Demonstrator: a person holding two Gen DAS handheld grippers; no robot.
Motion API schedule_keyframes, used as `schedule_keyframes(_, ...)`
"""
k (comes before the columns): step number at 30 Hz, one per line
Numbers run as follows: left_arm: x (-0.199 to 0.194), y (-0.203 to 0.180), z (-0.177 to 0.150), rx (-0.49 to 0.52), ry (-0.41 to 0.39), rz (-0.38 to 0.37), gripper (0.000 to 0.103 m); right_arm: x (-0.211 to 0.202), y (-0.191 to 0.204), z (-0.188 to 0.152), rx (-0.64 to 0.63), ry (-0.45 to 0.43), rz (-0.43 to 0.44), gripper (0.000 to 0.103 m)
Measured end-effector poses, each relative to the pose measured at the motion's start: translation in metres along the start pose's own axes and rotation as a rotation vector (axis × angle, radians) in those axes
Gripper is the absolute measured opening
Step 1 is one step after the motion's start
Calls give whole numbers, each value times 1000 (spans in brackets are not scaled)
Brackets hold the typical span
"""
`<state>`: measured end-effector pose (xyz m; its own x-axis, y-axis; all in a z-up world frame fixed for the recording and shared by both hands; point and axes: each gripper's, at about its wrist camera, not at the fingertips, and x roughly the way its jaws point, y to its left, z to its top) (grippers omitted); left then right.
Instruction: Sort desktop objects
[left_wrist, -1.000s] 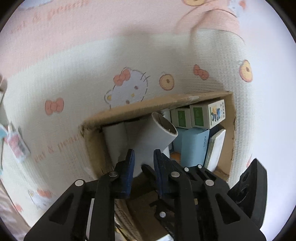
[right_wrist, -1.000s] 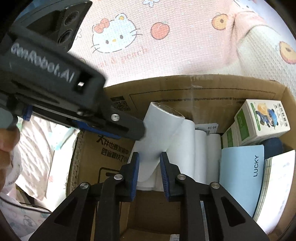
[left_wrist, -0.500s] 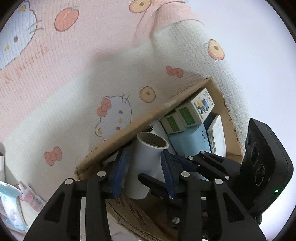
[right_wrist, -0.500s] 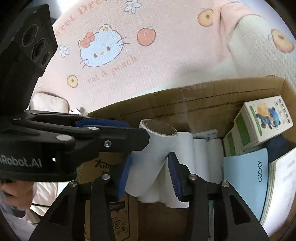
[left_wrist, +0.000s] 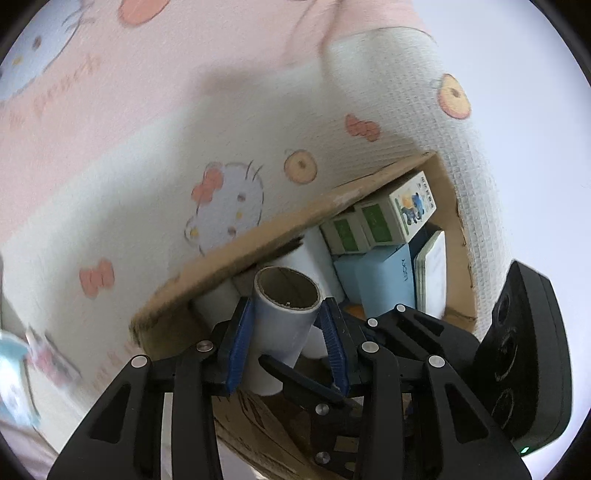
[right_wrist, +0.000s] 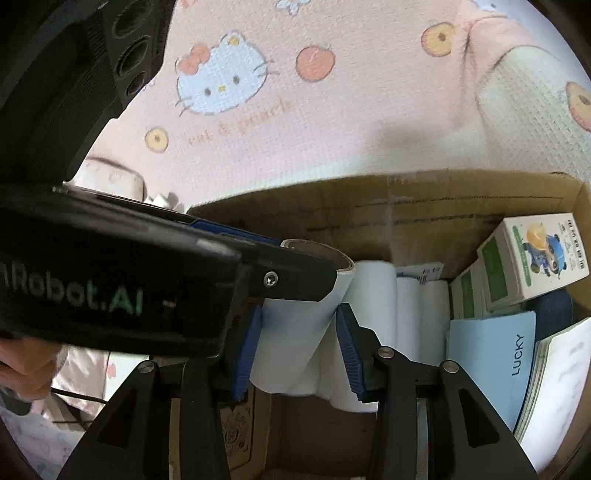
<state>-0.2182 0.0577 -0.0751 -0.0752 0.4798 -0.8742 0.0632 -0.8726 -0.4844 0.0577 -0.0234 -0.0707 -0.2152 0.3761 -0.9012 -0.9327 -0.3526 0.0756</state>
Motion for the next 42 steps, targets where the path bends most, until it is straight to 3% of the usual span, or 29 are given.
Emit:
schedule_keyframes(4,3,-4,-6,-18,14,-5,41,-11,3,-1,-35,8,-31,39)
schedule_keyframes(12,3,-4,-6,-45,-1,41,38,-2,-2,5,-22,38,0,39)
schedule_keyframes(17,4,5,-2,-75,-17,122,12,10,0,2,-16,114,-11,36)
schedule_keyframes(18,4,6,-1,-76,-16,119,11,13,0,1,-15,131,-3,27)
schedule_keyframes(20,3,10,-1,-87,-16,98,10,17,1,1,-20,143,-4,25)
schedule_keyframes(30,3,-7,-8,52,-23,76,11,6,7,-9,-10,136,-31,25)
schedule_keyframes(34,-6,-20,-14,140,-90,100,27,-12,9,-20,-7,121,-65,25)
schedule_keyframes(38,-16,-30,-24,226,-163,80,53,-32,13,-36,-3,91,-195,25)
schedule_keyframes(42,-23,-33,-39,288,-232,52,61,-39,20,-47,-1,74,-265,25)
